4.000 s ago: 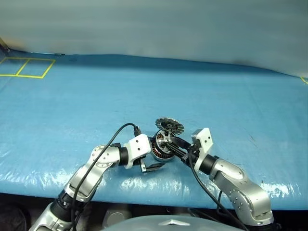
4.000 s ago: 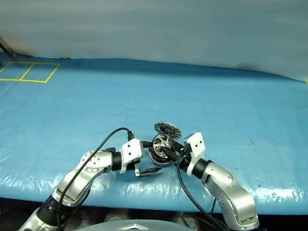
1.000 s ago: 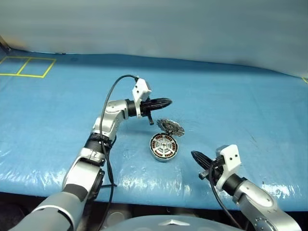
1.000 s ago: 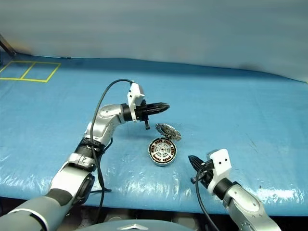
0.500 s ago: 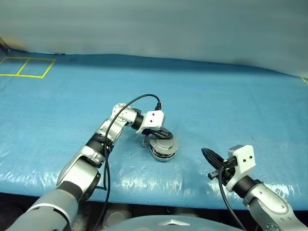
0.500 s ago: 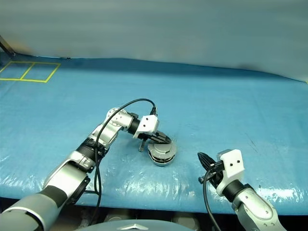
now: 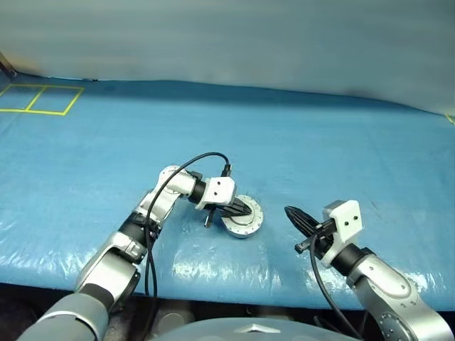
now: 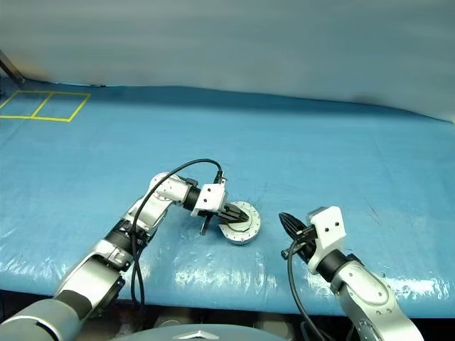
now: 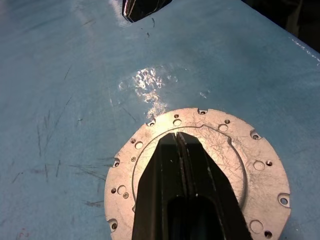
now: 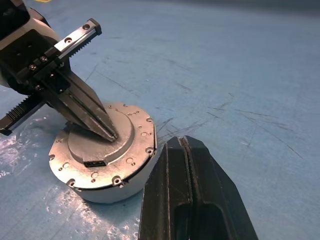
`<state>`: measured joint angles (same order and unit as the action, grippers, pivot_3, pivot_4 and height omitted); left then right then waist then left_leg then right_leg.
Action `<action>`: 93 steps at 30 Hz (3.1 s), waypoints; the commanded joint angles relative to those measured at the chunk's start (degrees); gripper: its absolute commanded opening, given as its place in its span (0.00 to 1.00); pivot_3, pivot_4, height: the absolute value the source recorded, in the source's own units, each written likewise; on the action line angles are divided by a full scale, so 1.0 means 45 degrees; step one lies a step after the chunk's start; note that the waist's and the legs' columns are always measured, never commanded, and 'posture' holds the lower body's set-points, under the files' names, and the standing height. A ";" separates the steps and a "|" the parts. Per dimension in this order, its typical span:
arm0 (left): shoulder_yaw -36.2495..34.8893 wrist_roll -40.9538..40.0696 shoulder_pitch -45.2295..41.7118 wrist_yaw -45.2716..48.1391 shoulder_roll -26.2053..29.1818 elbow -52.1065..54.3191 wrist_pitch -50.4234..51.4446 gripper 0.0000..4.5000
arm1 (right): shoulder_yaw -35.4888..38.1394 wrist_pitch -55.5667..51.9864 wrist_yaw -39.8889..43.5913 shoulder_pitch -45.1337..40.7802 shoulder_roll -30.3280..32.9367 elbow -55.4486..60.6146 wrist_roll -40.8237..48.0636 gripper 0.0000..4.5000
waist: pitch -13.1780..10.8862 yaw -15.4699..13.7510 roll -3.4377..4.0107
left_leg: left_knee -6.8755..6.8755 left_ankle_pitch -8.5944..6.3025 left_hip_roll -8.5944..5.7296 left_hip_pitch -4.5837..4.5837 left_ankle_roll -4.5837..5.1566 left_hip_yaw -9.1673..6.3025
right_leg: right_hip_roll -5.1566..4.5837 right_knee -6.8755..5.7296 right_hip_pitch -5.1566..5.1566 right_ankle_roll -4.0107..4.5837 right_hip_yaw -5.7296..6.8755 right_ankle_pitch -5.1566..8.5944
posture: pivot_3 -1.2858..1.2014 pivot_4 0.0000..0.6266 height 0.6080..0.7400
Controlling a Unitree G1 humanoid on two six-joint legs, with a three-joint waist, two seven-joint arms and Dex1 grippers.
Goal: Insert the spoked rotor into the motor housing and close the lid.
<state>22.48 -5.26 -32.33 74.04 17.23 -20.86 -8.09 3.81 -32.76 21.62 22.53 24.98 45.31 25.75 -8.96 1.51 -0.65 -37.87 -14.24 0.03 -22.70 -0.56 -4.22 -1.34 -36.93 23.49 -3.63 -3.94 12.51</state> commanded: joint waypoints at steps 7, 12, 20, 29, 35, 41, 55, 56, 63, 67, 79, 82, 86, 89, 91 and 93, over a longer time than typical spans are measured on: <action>-0.2202 -0.2462 0.2950 -0.1526 0.2005 0.6211 0.3886 0.00 | -0.2114 0.0168 0.0586 -0.2290 -0.0193 -0.1226 -0.0466 0.49 | 0.0001 0.0160 0.0034 | 0.0032 0.0000 0.0020 0.0038 -0.0001 0.0017 | 0.0003 -0.0007 0.0000 0.0018 0.0000 0.0010 | 0.52 0.24 1.00; -0.2589 -0.2724 0.4808 -0.2210 0.3016 0.7225 0.5072 0.00 | -0.2864 -0.0025 0.1540 -0.3426 0.0137 -0.2343 -0.0496 0.86 | -0.0008 0.0114 0.0021 | 0.0017 0.0000 0.0008 0.0018 -0.0001 0.0005 | -0.0007 -0.0001 -0.0001 0.0017 0.0009 0.0010 | 0.52 0.24 1.00; -0.3086 -0.2657 0.6647 -0.3517 0.3408 0.8082 0.5431 0.00 | -0.3812 0.0059 0.2176 -0.4402 0.0554 -0.3752 -0.1299 0.99 | -0.0011 0.0093 0.0023 | 0.0019 0.0000 0.0013 0.0021 -0.0002 0.0010 | -0.0006 -0.0004 0.0007 0.0020 0.0013 0.0011 | 0.52 0.24 1.00; -0.3043 -0.2640 0.7052 -0.4322 0.3329 0.8411 0.5508 0.00 | -0.4738 0.0467 0.2472 -0.4618 0.0668 -0.4646 -0.2455 0.78 | -0.0008 0.0118 0.0024 | 0.0017 0.0000 0.0014 0.0031 -0.0002 0.0020 | -0.0006 -0.0006 0.0000 0.0019 0.0008 0.0010 | 0.52 0.24 1.00; -0.2920 -0.2604 0.6904 -0.4325 0.3383 0.8340 0.5466 0.00 | -0.4668 0.0350 0.2291 -0.4331 0.0737 -0.4678 -0.2880 0.68 | -0.0001 0.0122 0.0019 | 0.0017 0.0000 0.0014 0.0032 -0.0002 0.0020 | -0.0006 -0.0005 -0.0001 0.0019 0.0008 0.0010 | 0.52 0.24 1.00; -0.2655 -0.2482 0.6566 -0.4168 0.3328 0.8096 0.5416 0.00 | -0.3294 -0.0037 0.2379 -0.3854 0.0204 -0.3727 -0.1316 0.68 | 0.0002 -0.0003 0.0013 | 0.0020 -0.0001 0.0007 0.0027 -0.0002 0.0015 | -0.0011 0.0002 -0.0004 0.0019 0.0010 0.0010 | 0.52 0.24 1.00; -0.2209 -0.2289 0.6098 -0.4047 0.3203 0.7618 0.5189 0.00 | -0.3656 -0.0084 0.2598 -0.3892 0.0626 -0.4082 -0.1738 0.68 | -0.0003 0.0017 0.0019 | 0.0023 -0.0001 0.0008 0.0026 -0.0003 0.0023 | -0.0010 0.0001 0.0004 0.0019 0.0008 0.0010 | 0.52 0.24 1.00; -0.2208 -0.2278 0.6100 -0.4051 0.3204 0.7613 0.5181 0.00 | -0.3719 -0.0085 0.2585 -0.3860 0.0579 -0.4167 -0.1774 0.68 | -0.0002 0.0020 0.0018 | 0.0022 -0.0001 0.0008 0.0026 -0.0003 0.0023 | -0.0010 0.0001 0.0004 0.0019 0.0008 0.0010 | 0.52 0.24 1.00; -0.2247 -0.2265 0.6181 -0.4139 0.3213 0.7671 0.5138 0.00 | -0.4761 0.0384 0.2055 -0.3717 0.0644 -0.5250 -0.3374 0.68 | 0.0036 0.0106 -0.0020 | 0.0020 -0.0001 0.0019 0.0054 -0.0003 0.0028 | -0.0005 -0.0003 -0.0017 0.0019 0.0007 0.0010 | 0.52 0.24 1.00; -0.2208 -0.2157 0.6140 -0.4251 0.3136 0.7611 0.5013 0.00 | -0.4776 0.0368 0.1699 -0.3651 0.0324 -0.5534 -0.3512 0.68 | 0.0052 0.0130 -0.0057 | 0.0021 -0.0001 0.0034 0.0122 -0.0004 0.0035 | 0.0000 -0.0002 -0.0081 0.0021 0.0007 0.0012 | 0.52 0.24 1.00; -0.2063 -0.1486 0.5390 -0.4803 0.2309 0.6337 0.4243 0.00 | -0.4975 -0.0015 0.1218 -0.3464 0.0030 -0.5774 -0.3836 0.68 | 0.0093 0.0154 -0.0105 | 0.0055 -0.0008 0.0102 0.0263 -0.0014 0.0057 | -0.0007 0.0012 -0.0149 0.0028 0.0011 0.0021 | 0.52 0.24 1.00; -0.2007 -0.1479 0.5396 -0.4737 0.2242 0.6269 0.4174 0.00 | -0.4860 -0.0132 0.1012 -0.3504 -0.0122 -0.5757 -0.3796 0.68 | 0.0092 0.0150 -0.0106 | 0.0055 -0.0007 0.0105 0.0263 -0.0014 0.0055 | -0.0008 0.0011 -0.0145 0.0028 0.0012 0.0022 | 0.52 0.24 1.00; -0.2005 -0.1527 0.5432 -0.4625 0.2210 0.6274 0.4145 0.00 | -0.4589 -0.0233 0.0956 -0.3571 -0.0460 -0.5573 -0.3377 0.68 | 0.0089 0.0160 -0.0107 | 0.0055 -0.0008 0.0126 0.0268 -0.0015 0.0060 | -0.0013 0.0013 -0.0136 0.0028 0.0008 0.0022 | 0.52 0.24 1.00; -0.2058 -0.1571 0.5471 -0.4535 0.2249 0.6219 0.4051 0.00 | -0.4431 -0.0261 0.1044 -0.3679 -0.0727 -0.5416 -0.3092 0.68 | 0.0085 0.0168 -0.0106 | 0.0056 -0.0009 0.0134 0.0264 -0.0015 0.0061 | -0.0017 0.0012 -0.0126 0.0028 0.0007 0.0022 | 0.52 0.24 1.00; -0.2154 -0.1672 0.5492 -0.4474 0.2246 0.6187 0.4036 0.00 | -0.4284 -0.0194 0.1288 -0.3696 -0.0951 -0.5249 -0.2654 0.68 | 0.0082 0.0168 -0.0103 | 0.0057 -0.0009 0.0137 0.0260 -0.0016 0.0060 | -0.0018 0.0013 -0.0112 0.0028 0.0008 0.0022 | 0.52 0.24 1.00; -0.2220 -0.1665 0.5496 -0.4467 0.2270 0.6137 0.4012 0.00 | -0.4348 -0.0155 0.1379 -0.3782 -0.0926 -0.5230 -0.2727 0.68 | 0.0075 0.0170 -0.0098 | 0.0062 -0.0009 0.0135 0.0246 -0.0016 0.0061 | -0.0021 0.0013 -0.0094 0.0028 0.0007 0.0022 | 0.52 0.24 1.00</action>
<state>13.54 -11.97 -7.38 53.80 27.33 6.58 11.01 -15.10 -30.83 27.78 5.21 20.60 24.84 13.86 -8.62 2.28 -1.09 -37.56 -14.28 0.63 -21.64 -0.63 -3.91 -1.45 -36.87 23.13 -3.51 -3.93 12.61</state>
